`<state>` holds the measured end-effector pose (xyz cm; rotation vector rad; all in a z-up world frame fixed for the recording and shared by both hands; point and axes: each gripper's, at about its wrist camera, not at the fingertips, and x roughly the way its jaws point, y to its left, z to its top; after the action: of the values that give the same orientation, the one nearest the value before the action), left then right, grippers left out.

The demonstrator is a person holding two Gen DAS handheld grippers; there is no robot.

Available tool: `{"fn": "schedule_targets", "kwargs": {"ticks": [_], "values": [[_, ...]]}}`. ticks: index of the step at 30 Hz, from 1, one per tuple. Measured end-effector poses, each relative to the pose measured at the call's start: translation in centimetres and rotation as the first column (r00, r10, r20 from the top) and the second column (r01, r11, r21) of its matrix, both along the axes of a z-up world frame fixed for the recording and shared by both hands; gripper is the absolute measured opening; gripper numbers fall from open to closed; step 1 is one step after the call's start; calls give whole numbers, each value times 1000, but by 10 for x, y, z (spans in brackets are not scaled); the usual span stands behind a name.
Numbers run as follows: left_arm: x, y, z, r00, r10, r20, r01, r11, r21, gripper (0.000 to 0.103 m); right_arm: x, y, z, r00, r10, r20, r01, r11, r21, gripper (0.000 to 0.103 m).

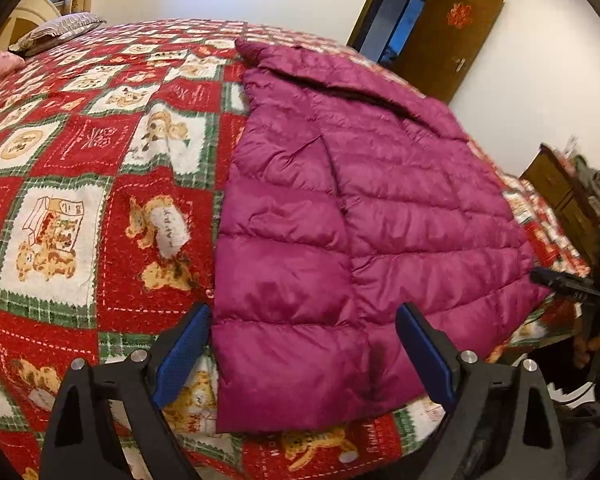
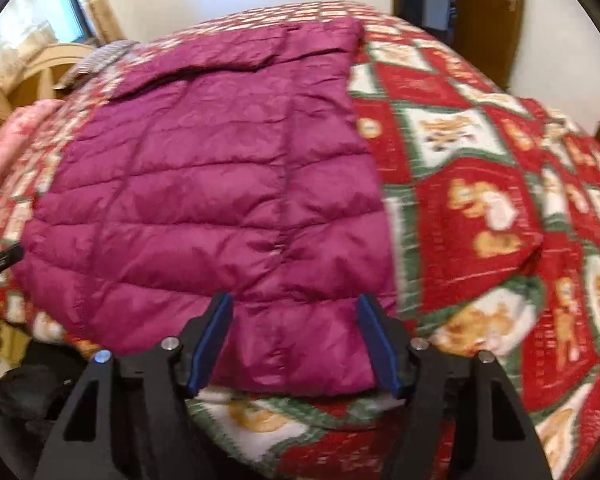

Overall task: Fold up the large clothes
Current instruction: 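Grasp the jacket hem with both grippers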

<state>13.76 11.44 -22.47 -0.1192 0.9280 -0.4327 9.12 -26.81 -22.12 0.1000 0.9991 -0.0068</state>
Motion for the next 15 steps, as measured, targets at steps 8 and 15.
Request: {"fn": "schedule_targets", "kwargs": {"ticks": [8, 15], "values": [[-1, -12, -3, 1000, -6, 13, 6, 998, 64, 95, 2, -2, -3, 998, -34, -61, 30, 997, -69, 68], [-6, -9, -3, 1000, -19, 9, 18, 999, 37, 55, 11, 32, -26, 982, 107, -155, -140, 965, -220, 31]]}}
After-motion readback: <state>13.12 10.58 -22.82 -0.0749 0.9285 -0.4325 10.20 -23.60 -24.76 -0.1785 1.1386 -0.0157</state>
